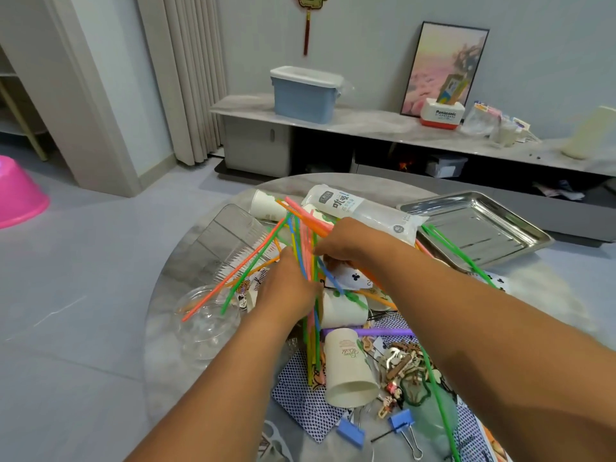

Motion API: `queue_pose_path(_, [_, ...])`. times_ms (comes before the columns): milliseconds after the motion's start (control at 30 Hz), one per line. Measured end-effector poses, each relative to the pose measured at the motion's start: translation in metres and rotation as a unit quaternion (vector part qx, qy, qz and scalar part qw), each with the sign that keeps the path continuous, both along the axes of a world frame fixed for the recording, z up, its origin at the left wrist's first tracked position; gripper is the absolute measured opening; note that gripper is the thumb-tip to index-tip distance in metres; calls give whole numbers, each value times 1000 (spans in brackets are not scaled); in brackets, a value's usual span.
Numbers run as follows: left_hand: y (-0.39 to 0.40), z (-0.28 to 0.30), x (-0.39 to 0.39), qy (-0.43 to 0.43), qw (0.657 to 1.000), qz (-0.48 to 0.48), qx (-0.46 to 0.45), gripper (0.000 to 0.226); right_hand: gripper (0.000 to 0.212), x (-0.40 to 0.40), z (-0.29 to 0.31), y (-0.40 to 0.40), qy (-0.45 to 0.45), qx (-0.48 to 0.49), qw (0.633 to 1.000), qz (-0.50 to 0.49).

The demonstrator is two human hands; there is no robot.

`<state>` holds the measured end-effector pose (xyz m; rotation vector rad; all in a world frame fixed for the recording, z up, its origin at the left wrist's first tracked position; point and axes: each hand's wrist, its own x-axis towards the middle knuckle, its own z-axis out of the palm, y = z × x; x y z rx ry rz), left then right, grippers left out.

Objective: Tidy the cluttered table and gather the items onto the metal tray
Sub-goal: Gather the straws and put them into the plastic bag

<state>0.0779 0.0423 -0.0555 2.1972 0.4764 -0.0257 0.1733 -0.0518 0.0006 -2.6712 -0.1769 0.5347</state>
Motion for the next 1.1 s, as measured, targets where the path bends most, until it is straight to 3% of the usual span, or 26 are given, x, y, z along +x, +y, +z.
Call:
queue_pose_path(233, [-3, 3, 4, -15, 997, 15, -78, 53, 26, -20, 1, 17, 22, -17, 998, 50])
queue_pose_path(533, [-2, 15, 3, -17, 970, 57, -235, 104, 28, -18, -7, 11, 58, 23, 998, -17])
queue_pose_path(667, [-2, 24, 1, -27, 962, 38, -270, 96, 29, -15, -2, 1, 93, 110, 986, -82])
queue_pose_path(767, [-5, 31, -1, -37, 953, 10, -301, 102, 25, -19, 4, -9, 116, 169, 973, -108])
queue_pose_path(900, [-14, 36, -4, -60, 955, -39, -286, 60, 21, -27, 11, -21, 66, 208, 965, -145])
queue_pose_path(933, [-18, 38, -6, -69, 956, -51, -281, 59, 20, -30, 12, -25, 51, 216, 963, -152])
queue_pose_path(1033, [-28, 45, -12, -84, 956, -91, -264, 92, 24, -38, 16, -38, 21, 251, 953, -170])
queue_pose_path(1100, [-33, 49, -17, -94, 956, -114, -253, 98, 23, -44, 18, -47, 12, 255, 951, -176])
